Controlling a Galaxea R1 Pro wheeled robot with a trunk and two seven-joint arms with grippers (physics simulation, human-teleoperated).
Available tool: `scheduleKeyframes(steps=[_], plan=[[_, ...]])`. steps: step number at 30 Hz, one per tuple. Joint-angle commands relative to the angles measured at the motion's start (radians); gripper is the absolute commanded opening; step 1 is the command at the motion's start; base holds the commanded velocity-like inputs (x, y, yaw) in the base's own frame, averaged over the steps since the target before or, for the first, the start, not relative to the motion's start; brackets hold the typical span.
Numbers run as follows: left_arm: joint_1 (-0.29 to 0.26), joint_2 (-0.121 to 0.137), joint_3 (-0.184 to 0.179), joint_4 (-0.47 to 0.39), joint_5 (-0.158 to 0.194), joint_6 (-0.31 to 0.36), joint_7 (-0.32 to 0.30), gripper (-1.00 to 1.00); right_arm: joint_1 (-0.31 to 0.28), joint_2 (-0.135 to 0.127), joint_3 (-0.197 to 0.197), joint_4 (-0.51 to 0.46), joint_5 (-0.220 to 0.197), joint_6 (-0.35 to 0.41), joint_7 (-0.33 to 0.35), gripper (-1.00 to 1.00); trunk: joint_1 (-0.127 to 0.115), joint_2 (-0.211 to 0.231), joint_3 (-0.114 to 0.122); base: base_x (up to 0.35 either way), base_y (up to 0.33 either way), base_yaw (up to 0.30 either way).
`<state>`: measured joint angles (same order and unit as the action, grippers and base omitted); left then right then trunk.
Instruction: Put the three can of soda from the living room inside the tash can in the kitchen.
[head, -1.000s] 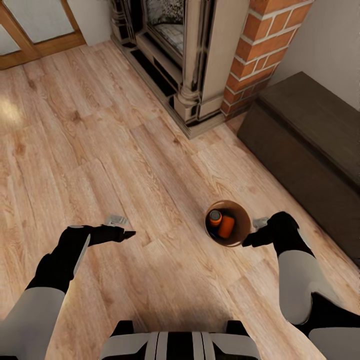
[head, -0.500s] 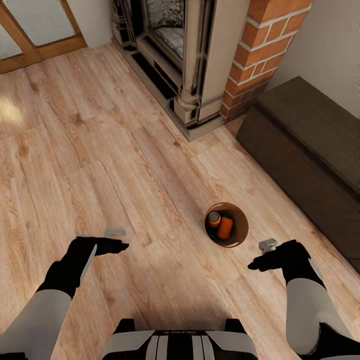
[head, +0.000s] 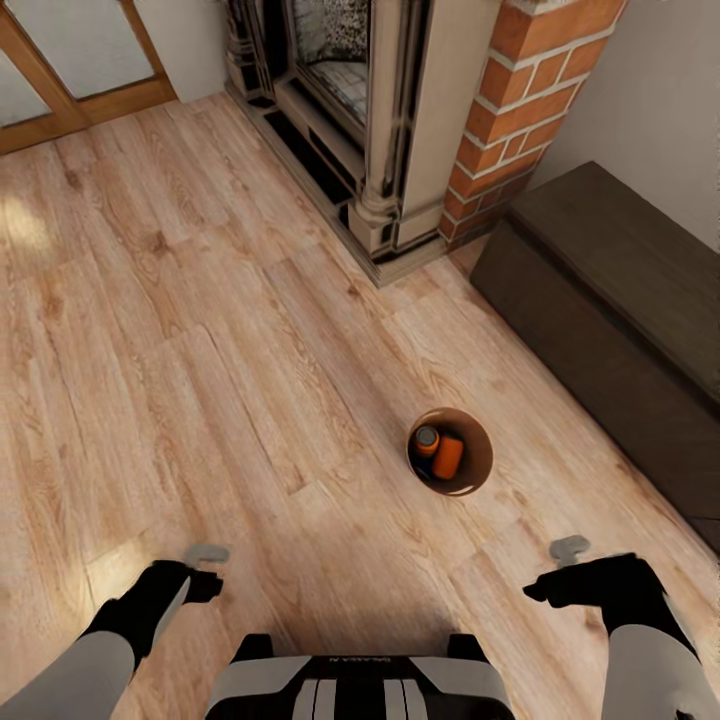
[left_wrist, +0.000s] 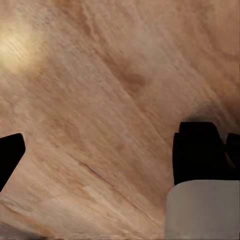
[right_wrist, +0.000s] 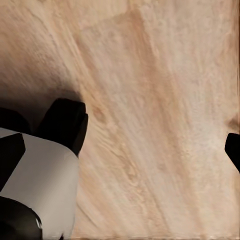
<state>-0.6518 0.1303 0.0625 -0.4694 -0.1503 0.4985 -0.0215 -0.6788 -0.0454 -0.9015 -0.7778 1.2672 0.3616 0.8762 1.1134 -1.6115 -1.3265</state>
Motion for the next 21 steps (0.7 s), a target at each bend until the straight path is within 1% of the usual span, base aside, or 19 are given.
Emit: scheduleKeyframes(steps=[1, 2, 3, 7, 8, 9, 12, 13, 14, 16, 18, 19, 21], plan=[[0.006, 0.001, 0.0, 0.02, 0.009, -0.015, 0.014, 1.0, 0.008, 0.0, -0.012, 0.006, 0.0, -0.005, -0.011, 1.0, -0.004, 0.007, 0.003, 0.0, 0.0, 0.0], [0.013, 0.001, 0.0, 0.04, 0.018, -0.033, 0.026, 1.0, 0.017, -0.001, -0.023, 0.014, 0.0, -0.008, -0.023, 1.0, -0.008, 0.014, 0.006, 0.0, 0.0, 0.0], [0.031, 0.002, 0.0, 0.074, 0.037, -0.077, 0.052, 1.0, 0.036, -0.002, -0.042, 0.037, -0.001, -0.014, -0.048, 1.0, -0.012, 0.021, 0.01, 0.0, 0.0, 0.0], [0.073, 0.003, 0.0, 0.119, 0.06, -0.167, 0.115, 1.0, 0.069, -0.004, -0.085, 0.104, -0.002, -0.027, -0.117, 1.0, -0.027, 0.049, 0.022, 0.0, 0.0, 0.0], [0.093, 0.003, -0.001, 0.134, 0.067, -0.201, 0.133, 1.0, 0.082, -0.009, -0.108, 0.148, -0.002, -0.056, -0.168, 1.0, -0.031, 0.056, 0.025, 0.0, 0.0, 0.0], [0.113, 0.003, -0.001, 0.147, 0.072, -0.236, 0.145, 1.0, 0.099, -0.018, -0.135, 0.207, -0.002, -0.105, -0.231, 1.0, -0.035, 0.063, 0.028, 0.0, 0.0, 0.0], [0.146, 0.003, -0.001, 0.169, 0.075, -0.308, 0.157, 1.0, 0.126, -0.047, -0.179, 0.318, -0.002, -0.178, -0.332, 1.0, -0.046, 0.084, 0.038, 0.0, 0.0, 0.0], [0.173, 0.002, -0.001, 0.209, 0.077, -0.386, 0.164, 1.0, 0.142, -0.09, -0.217, 0.443, -0.001, -0.226, -0.425, 1.0, -0.05, 0.091, 0.041, 0.0, 0.0, 0.0], [0.183, 0.002, -0.001, 0.242, 0.078, -0.429, 0.165, 1.0, 0.149, -0.115, -0.233, 0.514, -0.001, -0.245, -0.475, 1.0, -0.054, 0.098, 0.044, 0.0, 0.0, 0.0], [0.19, 0.002, -0.001, 0.273, 0.079, -0.467, 0.166, 1.0, 0.154, -0.134, -0.244, 0.566, -0.001, -0.258, -0.512, 1.0, -0.061, 0.112, 0.05, 0.0, 0.0, 0.0], [0.195, 0.002, -0.001, 0.298, 0.08, -0.505, 0.166, 1.0, 0.16, -0.146, -0.251, 0.598, -0.001, -0.266, -0.537, 1.0, -0.069, 0.126, 0.057, 0.0, 0.0, 0.0], [0.212, 0.002, -0.001, 0.331, 0.08, -0.56, 0.166, 1.0, 0.176, -0.154, -0.258, 0.629, -0.002, -0.281, -0.559, 1.0, -0.073, 0.133, 0.06, 0.0, 0.0, 0.0], [0.233, 0.002, -0.001, 0.345, 0.081, -0.591, 0.166, 1.0, 0.189, -0.156, -0.261, 0.643, -0.002, -0.294, -0.572, 1.0, -0.081, 0.147, 0.066, 0.0, 0.0, 0.0]])
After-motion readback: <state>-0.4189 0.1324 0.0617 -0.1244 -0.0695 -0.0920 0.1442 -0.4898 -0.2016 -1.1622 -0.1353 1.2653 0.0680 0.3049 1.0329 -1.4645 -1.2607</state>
